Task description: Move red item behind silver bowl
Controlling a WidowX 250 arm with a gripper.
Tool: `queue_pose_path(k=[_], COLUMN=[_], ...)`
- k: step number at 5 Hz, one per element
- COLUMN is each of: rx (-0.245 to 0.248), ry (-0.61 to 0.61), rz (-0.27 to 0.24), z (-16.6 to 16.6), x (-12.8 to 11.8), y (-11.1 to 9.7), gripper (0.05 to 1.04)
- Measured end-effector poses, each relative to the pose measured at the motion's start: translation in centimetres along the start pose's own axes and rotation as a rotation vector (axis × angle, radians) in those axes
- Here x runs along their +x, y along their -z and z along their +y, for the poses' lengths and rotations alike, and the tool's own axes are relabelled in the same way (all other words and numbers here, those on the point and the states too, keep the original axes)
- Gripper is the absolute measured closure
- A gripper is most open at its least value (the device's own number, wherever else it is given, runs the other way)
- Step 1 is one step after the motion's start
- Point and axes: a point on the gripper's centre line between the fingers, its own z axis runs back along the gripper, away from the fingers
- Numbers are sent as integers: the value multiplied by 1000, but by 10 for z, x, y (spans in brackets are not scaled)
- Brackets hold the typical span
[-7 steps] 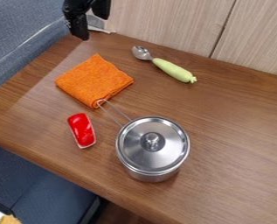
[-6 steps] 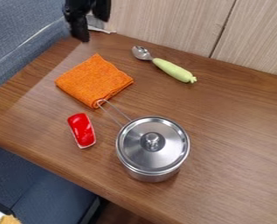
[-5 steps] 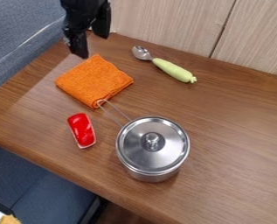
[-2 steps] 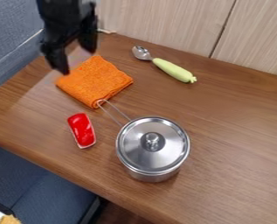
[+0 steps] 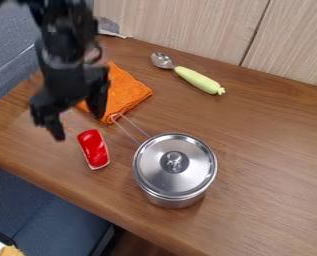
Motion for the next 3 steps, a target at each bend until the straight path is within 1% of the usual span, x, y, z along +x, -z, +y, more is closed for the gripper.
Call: queue_pose_path(k=[1,2,3], rx=[28,73,78], ry=[39,75,100], rz=[14,21,41], z=[3,2,-4], x=[-6,-13,-18], y=[15,30,43], gripper=[84,84,84])
